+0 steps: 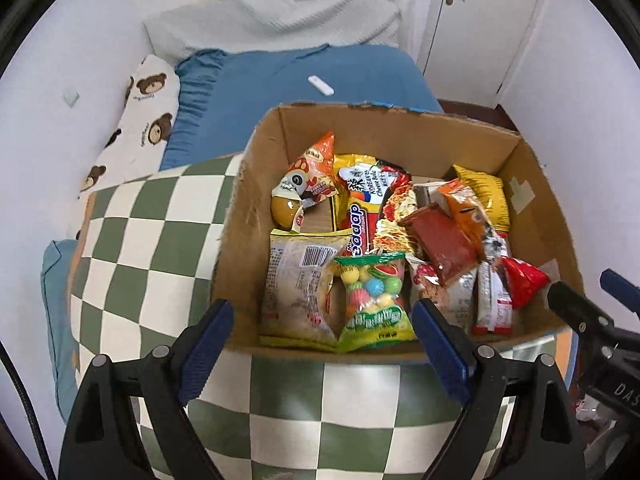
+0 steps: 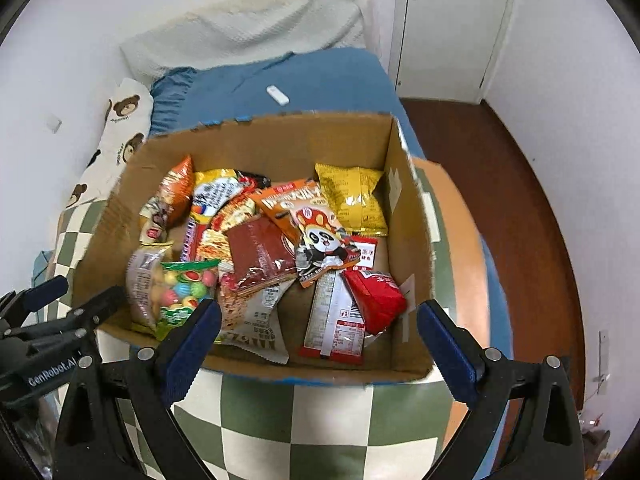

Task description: Organize snacks

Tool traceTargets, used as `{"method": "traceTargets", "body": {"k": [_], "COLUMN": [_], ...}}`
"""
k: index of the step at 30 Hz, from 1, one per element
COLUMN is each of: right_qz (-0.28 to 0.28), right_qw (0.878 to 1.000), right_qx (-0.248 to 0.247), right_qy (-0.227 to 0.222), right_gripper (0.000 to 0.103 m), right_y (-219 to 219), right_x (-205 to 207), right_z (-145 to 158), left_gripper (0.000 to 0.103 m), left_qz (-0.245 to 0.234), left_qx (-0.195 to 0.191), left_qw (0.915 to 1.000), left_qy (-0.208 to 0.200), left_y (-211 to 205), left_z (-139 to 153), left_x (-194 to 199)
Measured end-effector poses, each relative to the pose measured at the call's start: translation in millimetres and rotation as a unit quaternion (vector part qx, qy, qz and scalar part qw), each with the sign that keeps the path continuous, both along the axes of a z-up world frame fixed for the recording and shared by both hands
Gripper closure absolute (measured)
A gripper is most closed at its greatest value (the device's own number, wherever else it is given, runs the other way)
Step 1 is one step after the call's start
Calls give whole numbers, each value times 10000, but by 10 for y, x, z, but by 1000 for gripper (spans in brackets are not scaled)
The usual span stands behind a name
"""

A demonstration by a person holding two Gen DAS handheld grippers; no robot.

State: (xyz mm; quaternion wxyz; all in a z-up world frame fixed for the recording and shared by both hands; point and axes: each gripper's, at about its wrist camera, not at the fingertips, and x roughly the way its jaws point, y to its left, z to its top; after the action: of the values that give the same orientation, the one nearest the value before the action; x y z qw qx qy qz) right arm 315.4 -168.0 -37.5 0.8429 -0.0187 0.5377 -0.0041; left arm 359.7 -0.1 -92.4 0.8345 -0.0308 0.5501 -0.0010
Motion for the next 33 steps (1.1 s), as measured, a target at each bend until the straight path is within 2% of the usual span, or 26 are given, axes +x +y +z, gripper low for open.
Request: {"method": "traceTargets", "body": {"k": [7, 19, 25, 33], "right_qz": [162, 311, 356, 505], "right_qw": [9987, 9918, 9880, 9834], "right_qx": [1, 154, 245, 79], "right_qy": [-489, -1227, -1480, -1742], "right_gripper": [3, 1, 1, 0], "right_y": [53, 44, 50, 91], "right_x": [-530, -1515, -1978, -2414], "right_z": [449, 1200, 1486, 1771], "left_gripper": [12, 12, 12, 12], "left_qz": [-52, -27, -88, -44], "left_qx": [-92, -102, 76, -9], "left_qw": [9986, 9910, 9875, 9868], "left_qy": [-516, -1331, -1574, -1619], "left_y": [14, 82, 34, 30], "left_z": [459, 1206, 1400, 1504], "left_x": [-490, -1418, -1834, -2226]}}
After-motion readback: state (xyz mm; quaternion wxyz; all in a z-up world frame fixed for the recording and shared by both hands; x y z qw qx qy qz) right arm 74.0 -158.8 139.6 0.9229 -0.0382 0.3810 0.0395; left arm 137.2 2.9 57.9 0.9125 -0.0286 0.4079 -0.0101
